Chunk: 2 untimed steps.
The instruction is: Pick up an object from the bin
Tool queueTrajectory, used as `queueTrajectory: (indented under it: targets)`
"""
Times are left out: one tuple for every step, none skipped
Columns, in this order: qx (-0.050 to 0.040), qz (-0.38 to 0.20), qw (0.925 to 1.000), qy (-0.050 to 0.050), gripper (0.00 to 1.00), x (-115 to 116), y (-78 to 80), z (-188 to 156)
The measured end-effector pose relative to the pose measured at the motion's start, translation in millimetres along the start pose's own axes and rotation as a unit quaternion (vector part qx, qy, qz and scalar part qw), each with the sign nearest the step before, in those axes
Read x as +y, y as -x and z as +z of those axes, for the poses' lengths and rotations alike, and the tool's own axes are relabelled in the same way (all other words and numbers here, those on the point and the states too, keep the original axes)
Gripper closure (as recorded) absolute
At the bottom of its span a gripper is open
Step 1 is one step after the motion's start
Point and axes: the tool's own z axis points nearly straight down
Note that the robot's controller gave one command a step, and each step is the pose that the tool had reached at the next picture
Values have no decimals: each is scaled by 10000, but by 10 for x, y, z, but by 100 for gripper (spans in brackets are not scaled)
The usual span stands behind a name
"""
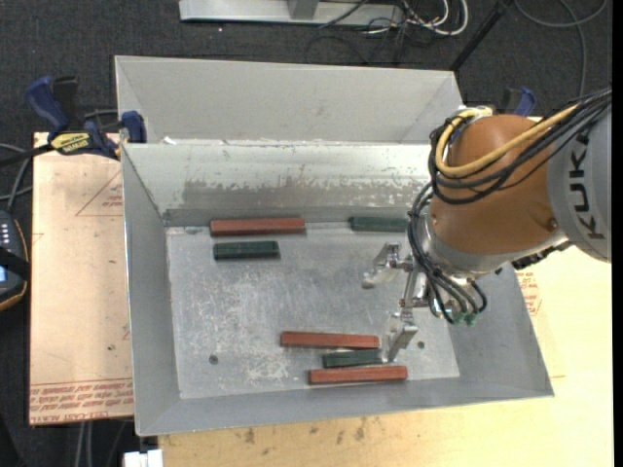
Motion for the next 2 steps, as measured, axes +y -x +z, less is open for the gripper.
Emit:
queueTrajectory:
  targets:
    - [-37,3,10000,1,0,-1,16,-33]
    - [-44,3,10000,1,0,-1,18,-27]
